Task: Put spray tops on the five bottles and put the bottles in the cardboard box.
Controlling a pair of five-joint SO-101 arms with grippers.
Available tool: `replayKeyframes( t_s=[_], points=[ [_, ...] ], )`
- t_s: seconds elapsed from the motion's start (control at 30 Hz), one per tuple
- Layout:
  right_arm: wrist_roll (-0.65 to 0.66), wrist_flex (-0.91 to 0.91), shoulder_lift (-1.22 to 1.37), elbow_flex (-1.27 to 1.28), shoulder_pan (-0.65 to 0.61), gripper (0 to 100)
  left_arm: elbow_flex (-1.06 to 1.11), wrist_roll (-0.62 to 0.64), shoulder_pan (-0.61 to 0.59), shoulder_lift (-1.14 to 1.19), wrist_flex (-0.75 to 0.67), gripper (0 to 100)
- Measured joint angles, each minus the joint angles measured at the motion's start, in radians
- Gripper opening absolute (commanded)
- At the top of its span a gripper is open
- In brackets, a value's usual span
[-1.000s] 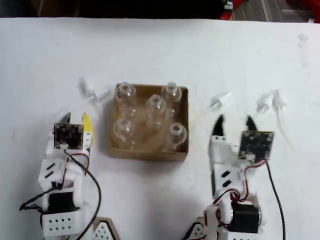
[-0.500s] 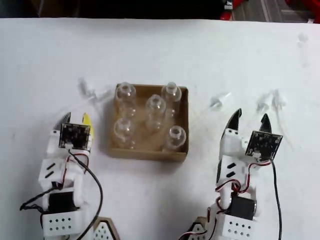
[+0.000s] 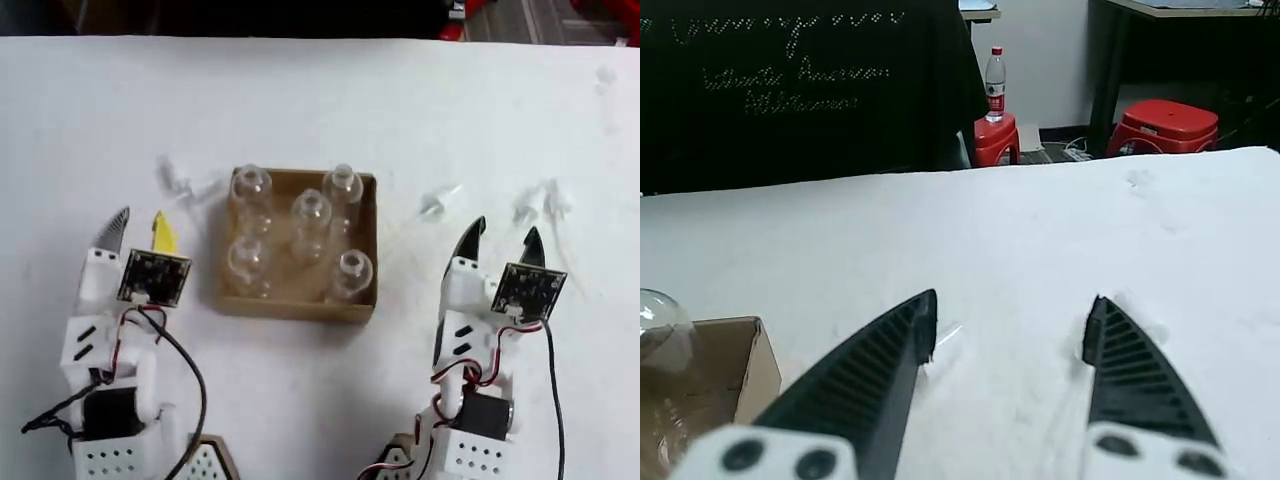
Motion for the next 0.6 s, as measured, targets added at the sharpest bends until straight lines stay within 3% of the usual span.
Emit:
replayKeyframes(
  t_s=[0.17, 0.27, 0.43, 0.6],
  points=[
    [0.0, 0.0, 0.0, 0.0, 0.0, 21.1, -0.083, -0.055, 0.0, 0.006, 0.049, 2],
    [0.0, 0.0, 0.0, 0.0, 0.0, 21.1, -0.167, -0.086, 0.0, 0.061, 0.083, 5],
    [0.0, 0.0, 0.0, 0.0, 0.0, 21.1, -0.416, -0.137, 0.0, 0.384, 0.16, 10],
    [0.0, 0.0, 0.0, 0.025, 0.0, 21.1, -0.816, -0.262, 0.0, 0.868, 0.364, 11]
  ],
)
